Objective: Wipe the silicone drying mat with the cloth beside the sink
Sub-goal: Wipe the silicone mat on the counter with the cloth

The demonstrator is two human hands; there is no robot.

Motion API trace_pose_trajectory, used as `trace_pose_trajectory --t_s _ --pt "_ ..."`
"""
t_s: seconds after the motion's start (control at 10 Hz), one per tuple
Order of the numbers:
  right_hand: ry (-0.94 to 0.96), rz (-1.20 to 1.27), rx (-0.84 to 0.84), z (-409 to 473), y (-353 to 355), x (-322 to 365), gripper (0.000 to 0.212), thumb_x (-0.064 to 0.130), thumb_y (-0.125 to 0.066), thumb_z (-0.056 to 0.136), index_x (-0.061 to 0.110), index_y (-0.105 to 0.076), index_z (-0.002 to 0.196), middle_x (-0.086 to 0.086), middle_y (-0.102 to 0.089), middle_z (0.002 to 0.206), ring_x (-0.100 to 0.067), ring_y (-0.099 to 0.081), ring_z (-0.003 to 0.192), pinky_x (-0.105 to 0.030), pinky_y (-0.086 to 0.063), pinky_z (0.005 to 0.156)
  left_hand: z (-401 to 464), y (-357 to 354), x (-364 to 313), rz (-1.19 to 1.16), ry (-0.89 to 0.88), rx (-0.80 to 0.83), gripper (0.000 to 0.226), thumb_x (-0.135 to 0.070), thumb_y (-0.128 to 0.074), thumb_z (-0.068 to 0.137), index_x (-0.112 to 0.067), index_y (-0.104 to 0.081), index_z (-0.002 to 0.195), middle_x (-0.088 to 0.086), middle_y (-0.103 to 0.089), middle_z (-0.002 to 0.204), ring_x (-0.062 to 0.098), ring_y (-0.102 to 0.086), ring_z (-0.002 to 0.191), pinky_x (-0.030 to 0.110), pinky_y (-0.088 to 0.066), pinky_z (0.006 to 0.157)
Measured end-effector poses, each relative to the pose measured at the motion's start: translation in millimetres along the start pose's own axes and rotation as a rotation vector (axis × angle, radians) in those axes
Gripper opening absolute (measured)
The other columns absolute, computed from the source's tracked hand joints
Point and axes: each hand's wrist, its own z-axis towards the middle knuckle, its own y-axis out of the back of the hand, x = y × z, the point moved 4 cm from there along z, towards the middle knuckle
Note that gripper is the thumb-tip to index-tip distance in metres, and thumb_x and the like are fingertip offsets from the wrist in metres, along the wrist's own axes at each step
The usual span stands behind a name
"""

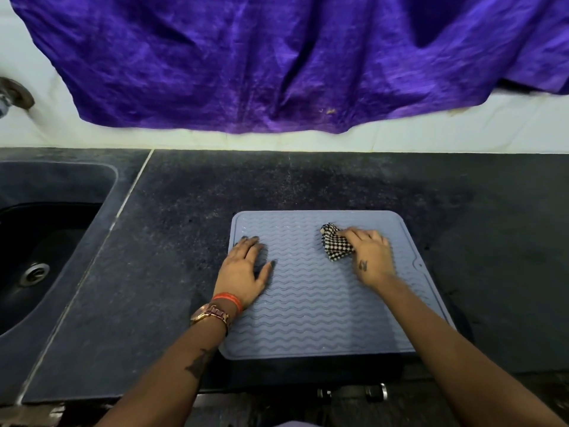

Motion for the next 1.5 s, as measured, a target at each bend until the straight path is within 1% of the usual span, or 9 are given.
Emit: trace_pose_trajectory --t_s 0.1,0.3,0.4,0.6,0.8,0.9,1.0,1.2,1.5 --pt "-0.010 0.055 0.016 4 15 5 0.065 -0.004 -0.051 0.074 0.030 -0.049 0.130 0.004 -0.053 0.133 -0.024 -0.043 0.117 -0.036 -0.030 0.096 0 0 -1 -0.002 -0.001 0.013 0.052 -0.042 -0.050 0.091 -0.014 -0.045 0.134 0.005 -0.039 0.146 0.021 -0.028 0.139 0.030 -0.018 0.115" --pt "0.026 0.056 -0.048 -55 11 14 0.060 -0.001 -0.053 0.077 0.029 -0.051 0.128 0.010 -0.052 0.133 -0.019 -0.044 0.114 -0.030 -0.026 0.089 0 2 -2 -0.004 -0.010 0.021 0.056 -0.046 -0.043 0.089 -0.012 -0.046 0.133 0.007 -0.040 0.145 0.024 -0.029 0.138 0.034 -0.021 0.115" --pt "-0.008 0.132 -0.053 -51 18 16 0.066 -0.008 -0.054 0.070 0.028 -0.056 0.126 0.007 -0.057 0.128 -0.021 -0.047 0.113 -0.032 -0.027 0.089 -1 3 -3 -0.021 -0.008 0.028 0.060 -0.048 -0.041 0.086 -0.012 -0.046 0.133 0.007 -0.040 0.145 0.024 -0.029 0.139 0.035 -0.022 0.116" --pt "0.021 0.142 -0.156 -105 11 27 0.065 -0.008 -0.058 0.058 0.024 -0.064 0.115 0.004 -0.066 0.115 -0.025 -0.057 0.094 -0.033 -0.034 0.078 0 3 -3 -0.006 -0.004 0.037 0.064 -0.051 -0.036 0.083 -0.012 -0.046 0.134 0.007 -0.040 0.146 0.023 -0.028 0.139 0.033 -0.020 0.115" --pt "-0.026 0.167 -0.192 -108 25 26 0.067 0.001 -0.046 0.054 0.023 -0.066 0.113 0.003 -0.068 0.109 -0.027 -0.059 0.094 -0.033 -0.036 0.077 -3 3 -3 -0.007 -0.008 0.052 0.065 -0.051 -0.035 0.083 -0.012 -0.045 0.135 0.007 -0.039 0.147 0.023 -0.027 0.139 0.033 -0.019 0.117" --pt "0.030 0.129 -0.221 -137 20 28 0.054 0.008 -0.045 0.063 0.023 -0.067 0.110 0.004 -0.068 0.109 -0.016 -0.050 0.092 -0.029 -0.033 0.077 -1 4 -4 -0.006 -0.005 0.049 0.065 -0.051 -0.036 0.083 -0.011 -0.045 0.134 0.008 -0.039 0.146 0.023 -0.028 0.139 0.034 -0.019 0.117" --pt "0.051 0.148 -0.202 -142 18 28 0.055 -0.003 -0.057 0.062 0.023 -0.068 0.110 0.006 -0.067 0.112 -0.011 -0.043 0.094 -0.026 -0.029 0.079 -2 4 -4 -0.005 -0.005 0.054 0.066 -0.051 -0.035 0.083 -0.011 -0.045 0.135 0.008 -0.039 0.147 0.023 -0.027 0.139 0.035 -0.020 0.117" --pt "0.101 0.143 -0.171 -165 25 7 0.060 0.008 -0.038 0.061 0.028 -0.065 0.110 0.012 -0.065 0.112 -0.009 -0.046 0.099 -0.022 -0.028 0.080 -2 4 -4 -0.001 -0.006 0.057 0.066 -0.052 -0.034 0.084 -0.012 -0.044 0.135 0.007 -0.038 0.147 0.023 -0.027 0.139 0.035 -0.020 0.117" --pt "0.120 0.122 -0.270 -169 30 -19 0.059 0.007 -0.035 0.059 0.020 -0.070 0.104 0.010 -0.062 0.116 -0.014 -0.049 0.101 -0.030 -0.036 0.087 -2 3 -3 -0.001 -0.001 0.049 0.065 -0.050 -0.036 0.084 -0.011 -0.046 0.134 0.008 -0.040 0.146 0.024 -0.029 0.138 0.036 -0.022 0.116"
